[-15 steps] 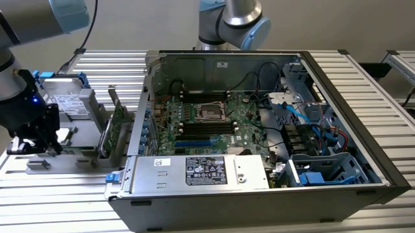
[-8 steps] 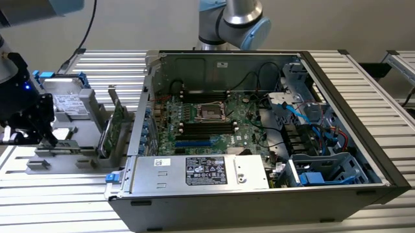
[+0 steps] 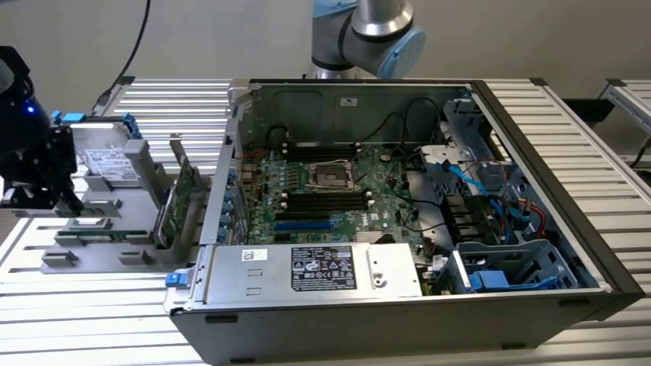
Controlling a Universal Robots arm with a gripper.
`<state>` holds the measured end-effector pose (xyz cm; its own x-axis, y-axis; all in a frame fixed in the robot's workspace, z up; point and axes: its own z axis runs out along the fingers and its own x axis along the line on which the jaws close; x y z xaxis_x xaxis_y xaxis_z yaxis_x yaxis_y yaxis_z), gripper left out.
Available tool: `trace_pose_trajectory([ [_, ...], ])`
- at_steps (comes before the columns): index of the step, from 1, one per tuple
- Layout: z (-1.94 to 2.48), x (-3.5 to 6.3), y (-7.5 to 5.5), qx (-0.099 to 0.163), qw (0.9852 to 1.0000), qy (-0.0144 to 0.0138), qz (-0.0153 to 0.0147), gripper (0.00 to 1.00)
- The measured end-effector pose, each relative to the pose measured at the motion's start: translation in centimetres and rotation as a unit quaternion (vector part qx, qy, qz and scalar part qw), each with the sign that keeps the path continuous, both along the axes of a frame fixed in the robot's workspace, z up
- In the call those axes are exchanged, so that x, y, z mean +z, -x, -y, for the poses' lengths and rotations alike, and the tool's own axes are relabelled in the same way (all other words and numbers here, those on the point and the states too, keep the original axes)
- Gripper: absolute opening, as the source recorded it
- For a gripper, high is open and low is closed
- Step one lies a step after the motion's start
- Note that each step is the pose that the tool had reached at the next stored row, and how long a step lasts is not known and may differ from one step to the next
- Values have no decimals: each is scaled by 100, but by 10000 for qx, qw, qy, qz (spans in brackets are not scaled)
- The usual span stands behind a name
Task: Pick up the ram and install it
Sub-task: 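Pick up the ram and move it above insertion slot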
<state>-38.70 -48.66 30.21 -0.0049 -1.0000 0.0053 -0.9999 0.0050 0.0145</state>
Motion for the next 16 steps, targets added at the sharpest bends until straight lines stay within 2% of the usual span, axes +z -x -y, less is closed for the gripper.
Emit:
trace_pose_trajectory([
  [1, 0, 61, -15, 49, 10000, -7, -1, 15],
  [3, 0, 150, -53, 165, 9999, -47, 0, 15],
  [12, 0, 266, -156, 388, 9991, -157, 0, 15],
  [16, 0, 348, -218, 481, 9986, -212, -1, 15],
])
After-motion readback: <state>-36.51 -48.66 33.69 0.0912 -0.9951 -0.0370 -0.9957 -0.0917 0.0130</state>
